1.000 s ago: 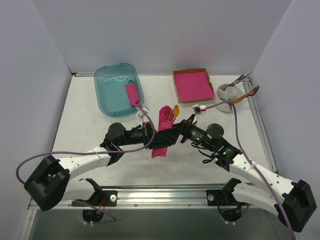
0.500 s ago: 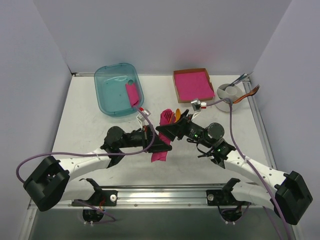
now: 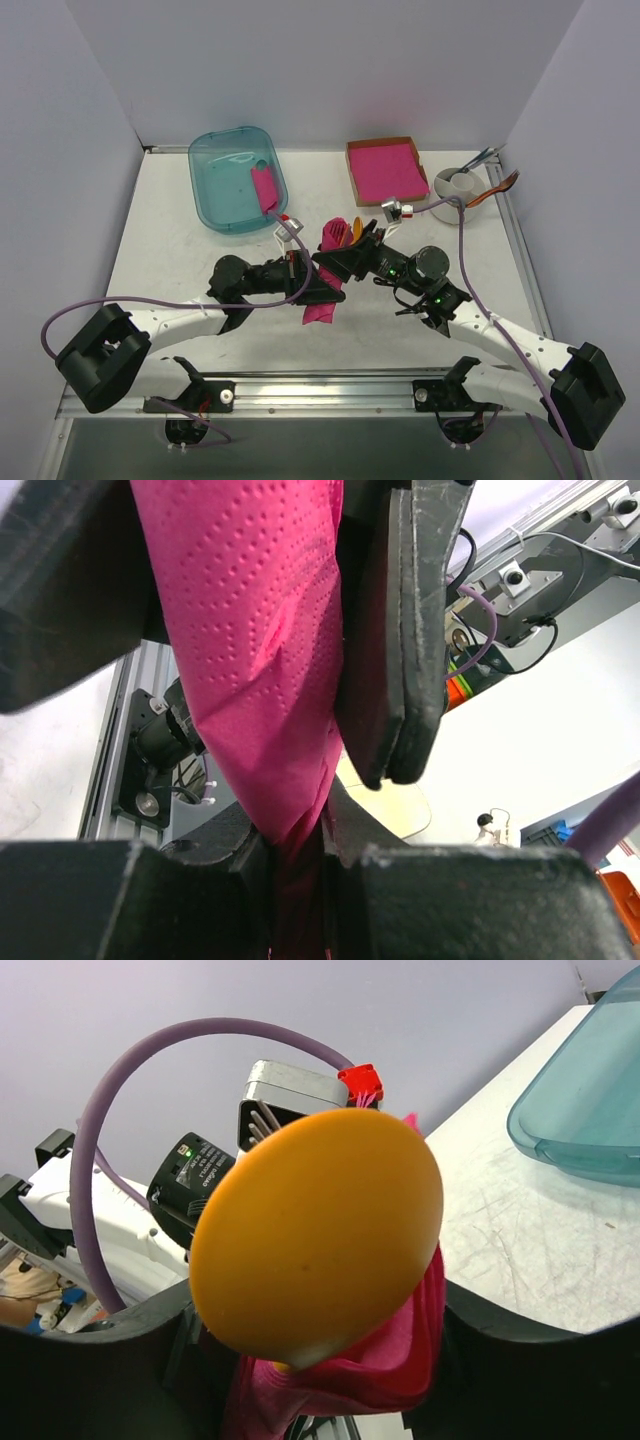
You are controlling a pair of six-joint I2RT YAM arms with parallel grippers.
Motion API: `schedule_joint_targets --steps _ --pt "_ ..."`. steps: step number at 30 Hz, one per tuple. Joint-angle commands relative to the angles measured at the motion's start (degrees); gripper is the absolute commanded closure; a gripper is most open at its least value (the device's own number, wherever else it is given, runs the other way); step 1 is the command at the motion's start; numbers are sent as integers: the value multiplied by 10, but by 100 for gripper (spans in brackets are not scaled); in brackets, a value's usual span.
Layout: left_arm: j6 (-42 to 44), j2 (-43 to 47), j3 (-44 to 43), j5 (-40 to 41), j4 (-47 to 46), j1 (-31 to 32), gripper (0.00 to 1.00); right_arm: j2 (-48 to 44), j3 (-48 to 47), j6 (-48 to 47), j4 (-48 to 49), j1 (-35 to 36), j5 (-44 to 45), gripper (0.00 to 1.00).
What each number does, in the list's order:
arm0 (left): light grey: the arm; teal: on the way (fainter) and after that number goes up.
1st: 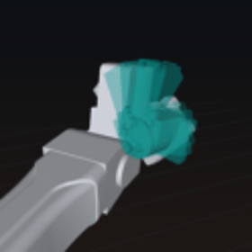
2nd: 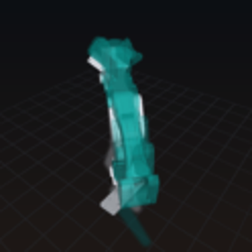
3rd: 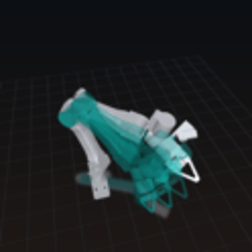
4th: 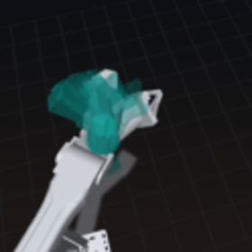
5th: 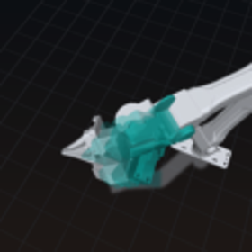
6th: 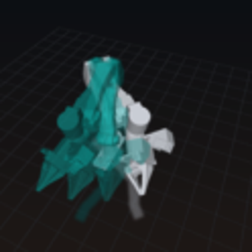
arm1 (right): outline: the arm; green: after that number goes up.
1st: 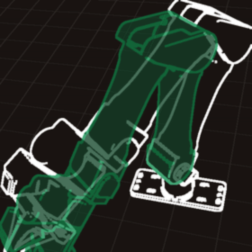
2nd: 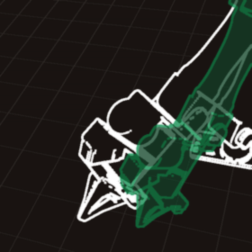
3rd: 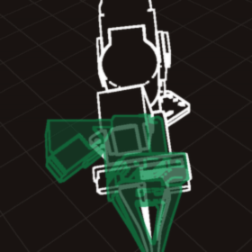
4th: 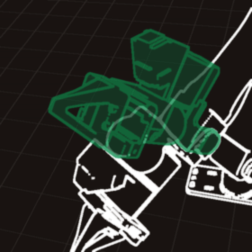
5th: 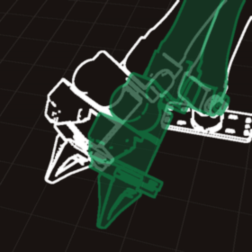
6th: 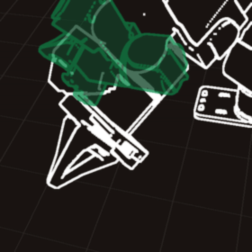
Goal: Place the utensils on the paper napkin and roll it up
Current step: Roll the napkin.
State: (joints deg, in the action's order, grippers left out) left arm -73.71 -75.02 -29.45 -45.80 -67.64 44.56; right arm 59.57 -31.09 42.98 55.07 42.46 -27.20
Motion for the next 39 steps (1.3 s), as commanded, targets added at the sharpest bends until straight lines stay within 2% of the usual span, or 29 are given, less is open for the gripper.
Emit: schedule_joint_targets --steps 1,5,6,9,16,19,26,36,38,39 --pt "-9 8 -4 -14 -51 4 98 -11 -26 -9 39 3 -18 49" --pt "-2 14 -4 -17 -37 4 98 -15 -30 -15 19 3 -13 56" --pt "3 15 -4 -16 -35 4 97 -15 -34 -18 14 2 -12 63" --pt "37 20 -8 -11 -1 12 98 -14 -48 -21 -12 3 12 71" --pt "175 64 -32 36 205 35 94 -20 -52 -11 -70 8 85 88" --pt "211 80 -37 55 255 35 93 -28 -44 0 -73 8 113 92" --pt "262 102 -37 109 324 40 89 -52 -16 30 -68 10 180 93" --pt "284 99 -39 126 353 48 86 -56 -4 44 -67 13 221 91" --pt "284 96 -39 123 352 51 93 -56 -1 45 -64 14 225 89" --pt "281 92 -39 121 349 52 95 -57 1 44 -58 15 229 85"
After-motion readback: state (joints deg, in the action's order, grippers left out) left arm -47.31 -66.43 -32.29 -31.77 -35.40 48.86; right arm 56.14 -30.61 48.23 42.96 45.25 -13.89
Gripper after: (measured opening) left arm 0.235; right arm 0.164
